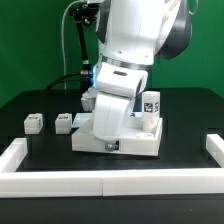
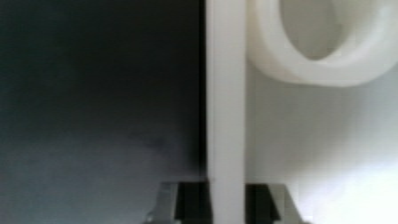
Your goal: Assemble square table
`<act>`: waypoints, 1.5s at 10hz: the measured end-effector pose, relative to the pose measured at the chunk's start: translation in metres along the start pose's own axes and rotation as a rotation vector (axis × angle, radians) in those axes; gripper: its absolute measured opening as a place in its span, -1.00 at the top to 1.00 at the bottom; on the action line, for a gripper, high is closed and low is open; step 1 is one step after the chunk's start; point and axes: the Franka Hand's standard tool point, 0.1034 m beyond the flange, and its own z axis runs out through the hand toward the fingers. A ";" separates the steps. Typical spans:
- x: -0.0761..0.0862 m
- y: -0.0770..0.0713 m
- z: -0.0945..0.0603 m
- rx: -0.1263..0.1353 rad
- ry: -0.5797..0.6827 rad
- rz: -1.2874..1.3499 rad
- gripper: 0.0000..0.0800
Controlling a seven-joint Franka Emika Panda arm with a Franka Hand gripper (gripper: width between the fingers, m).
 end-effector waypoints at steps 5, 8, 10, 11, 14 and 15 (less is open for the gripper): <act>0.015 0.021 0.001 0.004 -0.018 -0.095 0.86; 0.014 0.021 0.002 0.005 -0.018 -0.090 0.86; 0.021 0.025 0.000 -0.002 -0.013 -0.104 0.86; 0.032 0.030 -0.002 -0.015 -0.014 -0.135 0.86; 0.059 0.043 -0.007 -0.027 -0.020 -0.177 0.86; 0.056 0.043 -0.006 -0.025 -0.021 -0.171 0.86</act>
Offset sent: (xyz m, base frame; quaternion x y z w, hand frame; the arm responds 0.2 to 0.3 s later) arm 0.0000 0.0000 0.0000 0.0000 0.0000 0.0000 1.0000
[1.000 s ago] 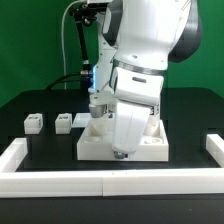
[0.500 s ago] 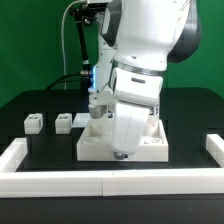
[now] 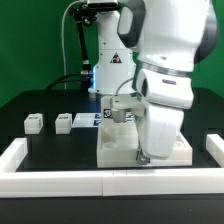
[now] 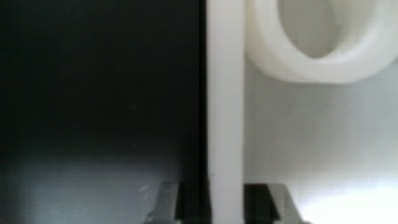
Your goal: Assemble square table
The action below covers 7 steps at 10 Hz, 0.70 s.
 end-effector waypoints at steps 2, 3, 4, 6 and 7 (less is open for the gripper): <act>-0.001 0.000 0.000 0.000 0.000 0.004 0.86; -0.002 0.000 0.000 0.000 0.000 0.005 0.86; -0.002 0.000 0.000 0.001 0.000 0.006 0.86; 0.000 0.001 0.000 0.002 0.000 0.002 0.86; 0.006 0.004 -0.002 -0.001 0.004 -0.002 0.86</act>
Offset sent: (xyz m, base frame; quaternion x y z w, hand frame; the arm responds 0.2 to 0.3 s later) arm 0.0000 0.0000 0.0000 0.0000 0.0000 0.0000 1.0000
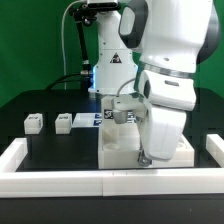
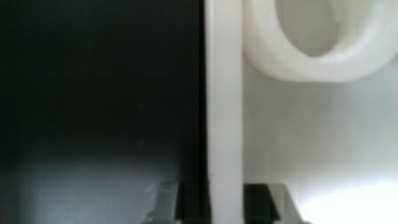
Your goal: Assemble square table
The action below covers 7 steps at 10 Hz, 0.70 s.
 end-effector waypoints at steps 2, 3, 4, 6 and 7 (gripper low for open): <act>0.012 0.010 -0.004 -0.011 0.008 -0.001 0.86; 0.020 0.018 -0.006 -0.014 0.010 0.000 0.86; 0.029 0.028 -0.008 -0.023 0.014 0.006 0.86; 0.039 0.038 -0.010 -0.021 0.015 0.033 0.86; 0.037 0.037 -0.009 -0.019 0.015 0.036 0.86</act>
Offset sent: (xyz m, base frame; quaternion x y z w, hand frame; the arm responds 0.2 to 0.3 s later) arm 0.0402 0.0384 0.0004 -0.0095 0.0086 0.0066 0.9999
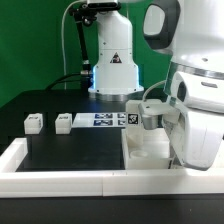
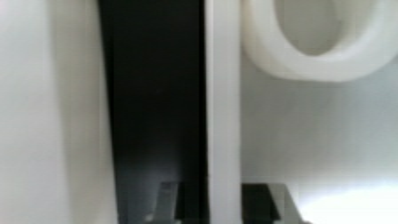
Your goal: Assemble square table
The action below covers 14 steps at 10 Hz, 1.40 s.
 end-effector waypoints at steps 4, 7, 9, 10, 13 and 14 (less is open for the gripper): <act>-0.002 0.000 0.001 0.001 0.000 0.007 0.86; 0.003 0.010 0.000 0.008 -0.007 0.024 0.86; 0.000 0.009 0.001 0.010 -0.009 0.027 0.86; 0.000 0.006 0.002 0.023 -0.012 0.027 0.86; 0.000 -0.016 0.001 0.097 -0.029 0.020 -0.39; 0.000 -0.019 0.000 0.106 -0.031 0.019 -0.39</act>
Offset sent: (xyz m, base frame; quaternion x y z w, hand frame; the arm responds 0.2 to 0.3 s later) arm 0.0000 0.0000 0.0000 0.0000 0.0000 0.0000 1.0000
